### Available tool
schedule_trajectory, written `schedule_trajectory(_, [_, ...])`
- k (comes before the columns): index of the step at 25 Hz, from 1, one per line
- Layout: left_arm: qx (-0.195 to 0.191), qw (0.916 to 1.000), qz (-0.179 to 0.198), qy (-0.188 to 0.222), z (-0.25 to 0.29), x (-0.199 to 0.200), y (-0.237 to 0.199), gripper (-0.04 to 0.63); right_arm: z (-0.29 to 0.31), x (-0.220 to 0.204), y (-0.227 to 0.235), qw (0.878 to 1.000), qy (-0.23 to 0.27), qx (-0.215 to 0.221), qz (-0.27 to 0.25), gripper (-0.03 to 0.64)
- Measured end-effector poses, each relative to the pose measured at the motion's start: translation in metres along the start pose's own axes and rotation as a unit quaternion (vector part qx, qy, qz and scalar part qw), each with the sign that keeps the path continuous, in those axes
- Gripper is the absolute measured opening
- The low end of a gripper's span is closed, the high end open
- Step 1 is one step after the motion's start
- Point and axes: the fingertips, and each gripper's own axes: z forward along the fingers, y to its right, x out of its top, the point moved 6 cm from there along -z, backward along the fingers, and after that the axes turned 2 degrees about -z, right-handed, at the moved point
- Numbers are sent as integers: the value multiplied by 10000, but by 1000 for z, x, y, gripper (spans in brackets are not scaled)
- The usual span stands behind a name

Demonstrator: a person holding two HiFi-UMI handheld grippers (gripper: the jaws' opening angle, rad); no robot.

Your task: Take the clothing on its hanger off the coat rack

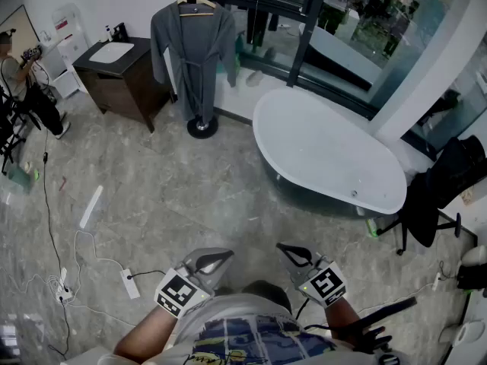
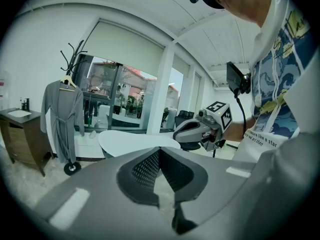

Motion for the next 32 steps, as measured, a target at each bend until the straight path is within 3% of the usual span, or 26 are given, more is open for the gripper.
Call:
schedule_trajectory(6, [210,9992,-214,273,10,12,-41,2,34,5,23,9997,74,230,-38,2])
schedule_trajectory(13, [631,9968,-266,406,63,47,-61,2,48,13,103,9971,187,668,-309,2])
schedule_trajectory(18, [1093,9919,-220,614,93,74,-83,2,68,7,162,9951,303,867,-358,45])
schedule_trajectory(21, [1449,9854,-416,796,90,83,-105,2,88,14,180,9932,351,1071,-302,66])
schedule_trajectory(27, [1826,9778,-615,825,82,87,-180,3,156,34,218,9908,286,1272,-350,74])
schedule_trajectory(32, [1777,9788,-577,838,67,105,-260,30,231,80,246,9909,376,1225,-404,95])
